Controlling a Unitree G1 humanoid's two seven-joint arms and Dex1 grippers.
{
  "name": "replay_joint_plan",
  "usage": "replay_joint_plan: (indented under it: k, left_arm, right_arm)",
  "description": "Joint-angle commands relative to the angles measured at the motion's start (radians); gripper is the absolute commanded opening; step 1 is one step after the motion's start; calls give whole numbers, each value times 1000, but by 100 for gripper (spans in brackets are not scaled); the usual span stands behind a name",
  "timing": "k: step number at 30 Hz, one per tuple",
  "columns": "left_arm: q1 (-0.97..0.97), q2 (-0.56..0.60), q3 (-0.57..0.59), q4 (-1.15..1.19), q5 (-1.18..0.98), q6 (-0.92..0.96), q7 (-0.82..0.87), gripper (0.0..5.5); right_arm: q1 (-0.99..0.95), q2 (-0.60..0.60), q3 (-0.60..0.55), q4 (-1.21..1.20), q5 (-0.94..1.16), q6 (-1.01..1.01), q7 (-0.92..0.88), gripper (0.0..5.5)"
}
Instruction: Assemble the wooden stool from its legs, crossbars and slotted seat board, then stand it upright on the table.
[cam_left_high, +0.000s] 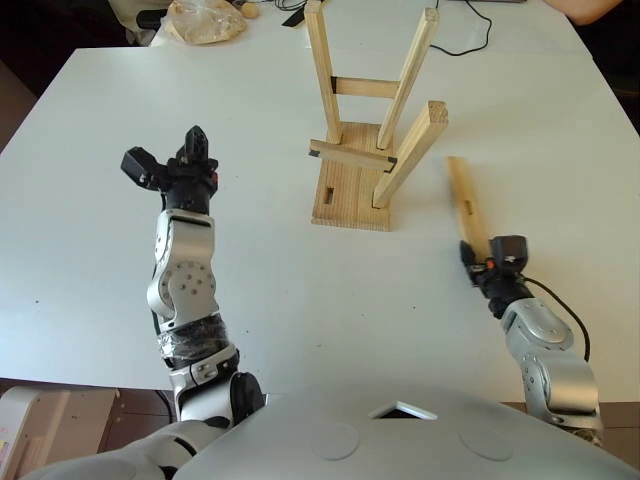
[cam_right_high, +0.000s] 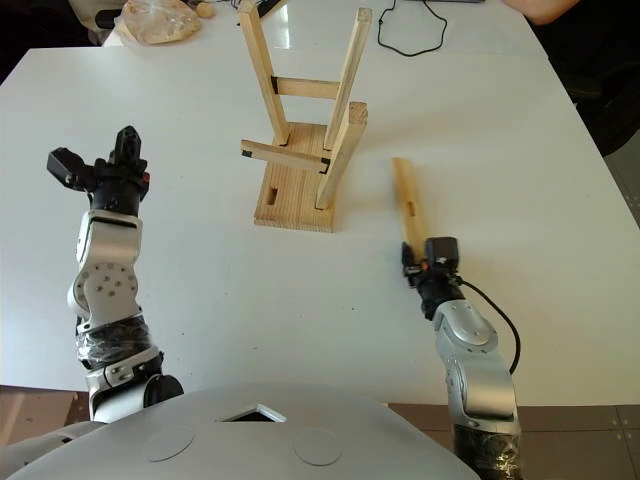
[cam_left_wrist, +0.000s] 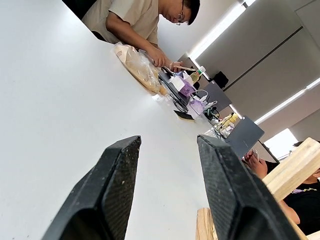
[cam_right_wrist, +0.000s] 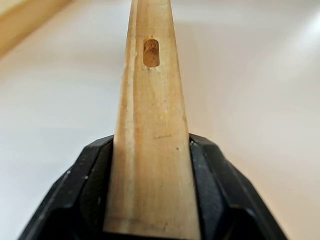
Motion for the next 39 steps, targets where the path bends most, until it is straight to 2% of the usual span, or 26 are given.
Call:
replay_joint_plan:
  k: [1, 4, 6, 8, 10, 14, 19, 23, 25, 33, 36, 39]
  left_arm:
    - [-125, 56, 13, 30, 71, 72, 162, 209]
    - [-187, 45, 55, 64, 56, 64, 217, 209]
    - [-226, 34, 76, 97, 31, 53, 216, 209]
    - [-259, 28, 70, 111, 32, 8, 160, 209]
    - [-286, 30, 60, 113, 10, -4, 98, 209]
    - [-303, -8, 88, 62, -170, -4, -22, 209]
    - [-283, 8, 71, 4, -278, 23, -106, 209]
    - [-282, 13, 67, -31, -360, 38, -146, 209]
    - [-277, 18, 54, -49, -396, 52, -171, 209]
    - [-203, 52, -41, -157, -511, 141, -274, 209]
    - [-163, 91, -76, -226, -585, 190, -350, 209]
    - [-143, 135, -45, -247, -745, 214, -379, 209]
  right_arm:
    - [-135, 91, -150, 239, 30, -14, -170, 206]
    - [-454, 124, -346, 433, 153, -110, -367, 206]
    - [-657, 125, -447, 550, 268, -176, -430, 206]
    - [-792, 135, -470, 579, 364, -195, -403, 206]
    - [-852, 154, -437, 516, 433, -184, -337, 206]
    - [-842, 169, -296, 272, 516, -99, -233, 206]
    - [-775, 232, -120, -55, 663, 26, -214, 206]
    - [-672, 291, 37, -219, 705, 47, -205, 206]
    - [-635, 299, 76, -255, 718, 31, -181, 206]
    - [-552, 67, 233, -324, 772, 68, 160, 206]
    - [-499, -39, 192, -320, 947, 134, 306, 206]
    - [-491, -134, 124, -276, 1064, 176, 395, 206]
